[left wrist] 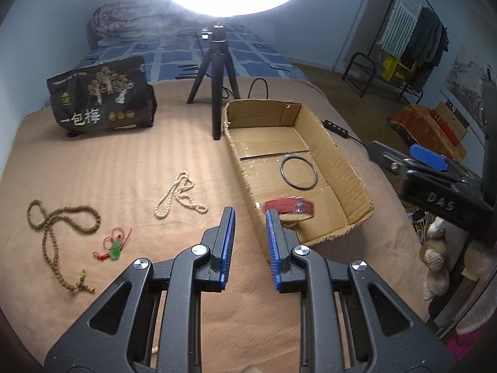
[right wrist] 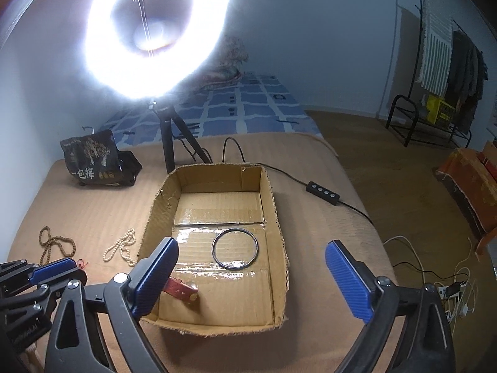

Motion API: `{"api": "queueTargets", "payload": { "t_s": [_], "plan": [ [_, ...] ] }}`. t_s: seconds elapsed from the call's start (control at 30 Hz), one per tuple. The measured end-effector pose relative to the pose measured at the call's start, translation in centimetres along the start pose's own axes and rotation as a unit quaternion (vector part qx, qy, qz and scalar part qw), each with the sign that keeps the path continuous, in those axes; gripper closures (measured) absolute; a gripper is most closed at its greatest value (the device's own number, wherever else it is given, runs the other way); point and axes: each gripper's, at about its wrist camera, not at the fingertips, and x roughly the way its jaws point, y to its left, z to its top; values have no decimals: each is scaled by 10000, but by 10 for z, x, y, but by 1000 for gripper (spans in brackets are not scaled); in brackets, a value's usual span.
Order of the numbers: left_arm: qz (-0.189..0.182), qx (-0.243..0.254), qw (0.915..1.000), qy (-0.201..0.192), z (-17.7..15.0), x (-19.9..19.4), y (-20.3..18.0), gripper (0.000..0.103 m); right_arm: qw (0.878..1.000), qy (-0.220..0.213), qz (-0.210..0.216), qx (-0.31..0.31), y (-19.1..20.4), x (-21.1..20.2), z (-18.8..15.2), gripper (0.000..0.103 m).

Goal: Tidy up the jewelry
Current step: 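Move the left tool to the brown bead necklace and grasp it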

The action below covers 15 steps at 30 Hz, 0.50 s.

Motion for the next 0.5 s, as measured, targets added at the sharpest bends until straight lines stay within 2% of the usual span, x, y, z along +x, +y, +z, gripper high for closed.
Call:
{"api": "queueTargets", "payload": {
  "t_s": [0.1, 0.13, 0.17, 0.23, 0.3, 0.5],
  "plan": [
    [140, -7, 9999, 38, -4, -11, 13, 84, 10000, -77, 13, 56, 2, -13, -1, 4],
    [204, 6, 9998, 45, -4, -14, 16, 78, 9999, -94, 39, 67, 3, -18, -2, 3],
    [289, 20, 9996, 49, -5, -19, 21, 71, 9999, -110, 71, 73, 5, -23, -3, 3],
    [396, 4, 9992, -12, -6, -29, 30, 42, 9998, -134, 127, 56, 11, -30, -4, 2],
    [525, -12, 9986, -110, -7, -41, 41, 38, 9996, -163, 209, 19, 18, -38, -6, 0],
    [707, -200, 9972, -105, -13, -64, 88, 38, 9986, -168, 473, -172, 49, -54, -12, 0]
  ]
}}
